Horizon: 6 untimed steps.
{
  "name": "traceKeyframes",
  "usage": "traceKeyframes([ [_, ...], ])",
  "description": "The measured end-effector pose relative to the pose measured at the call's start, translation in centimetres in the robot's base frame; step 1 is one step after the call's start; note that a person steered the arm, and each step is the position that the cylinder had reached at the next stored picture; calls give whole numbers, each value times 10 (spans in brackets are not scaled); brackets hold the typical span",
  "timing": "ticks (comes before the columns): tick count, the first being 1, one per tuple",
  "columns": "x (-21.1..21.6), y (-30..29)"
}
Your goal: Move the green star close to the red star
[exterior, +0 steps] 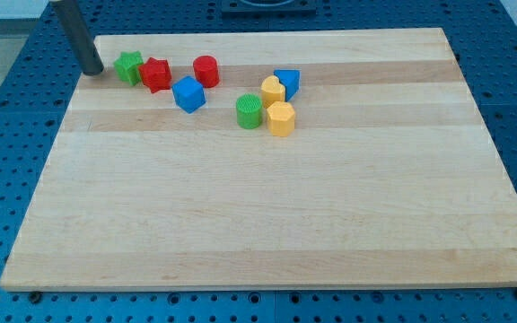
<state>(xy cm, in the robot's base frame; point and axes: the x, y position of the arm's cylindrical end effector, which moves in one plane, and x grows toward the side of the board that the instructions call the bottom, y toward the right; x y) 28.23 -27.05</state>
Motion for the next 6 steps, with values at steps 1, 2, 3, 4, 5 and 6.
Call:
traceKeyframes([
  [1,1,29],
  [2,1,46],
  [3,1,51],
  [4,-10,53],
  [5,-24,53],
  [6,-24,62],
])
